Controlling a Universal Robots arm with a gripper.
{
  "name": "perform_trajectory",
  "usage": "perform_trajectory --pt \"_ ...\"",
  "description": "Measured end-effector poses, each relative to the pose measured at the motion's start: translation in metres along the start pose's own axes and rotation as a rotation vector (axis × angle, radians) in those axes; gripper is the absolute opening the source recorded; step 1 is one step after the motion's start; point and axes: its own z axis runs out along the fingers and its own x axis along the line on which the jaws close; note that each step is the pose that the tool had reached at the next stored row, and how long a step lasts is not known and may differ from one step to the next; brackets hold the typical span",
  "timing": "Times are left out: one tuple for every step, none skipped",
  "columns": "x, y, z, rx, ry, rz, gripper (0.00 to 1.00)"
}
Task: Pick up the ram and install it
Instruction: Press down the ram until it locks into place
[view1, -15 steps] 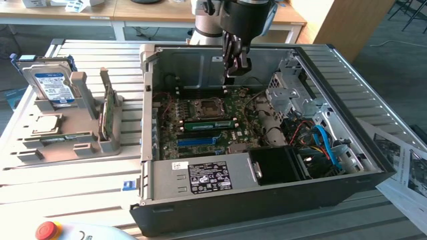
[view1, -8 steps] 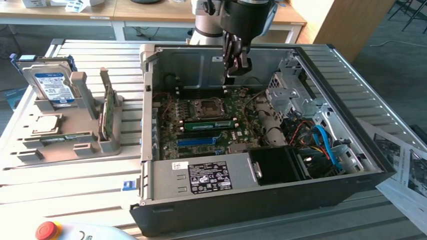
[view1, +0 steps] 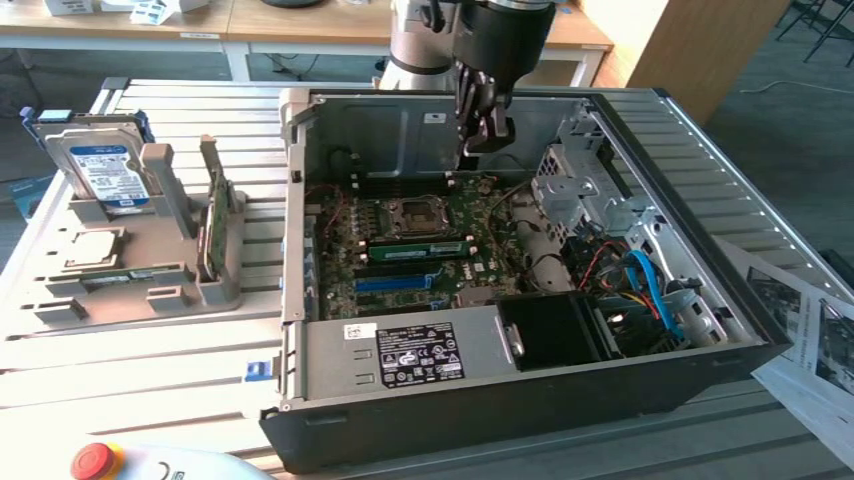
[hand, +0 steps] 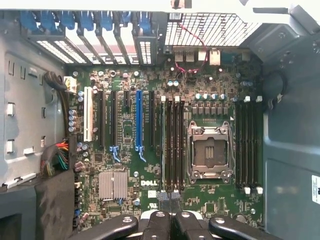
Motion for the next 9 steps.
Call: perform_trajectory --pt "0.000 -0.0011 0.0000 -0.0005 0.0000 0.000 0.11" --pt "0.001 -0.0023 -0.0001 -0.0008 0.0001 0.000 0.11" --pt "0.001 -0.0036 -0.0001 -0.0012 0.0001 0.000 0.11" --pt "0.001 -0.0049 -0.0001 -0.0015 -0.0001 0.000 0.11" --pt "0.001 -0.0063 -0.0001 -0.0023 0.0001 0.000 0.11" --pt "0.001 -0.0078 -0.0002 -0.0034 0.0000 0.000 0.11" --pt "0.002 -0.0093 -0.0002 -0.0045 0.0001 0.000 0.11" --pt "0.002 -0.0108 -0.0003 -0.0053 0.0001 0.000 0.11" --pt "0.002 -0.0124 -0.0003 -0.0063 0.0002 0.000 0.11"
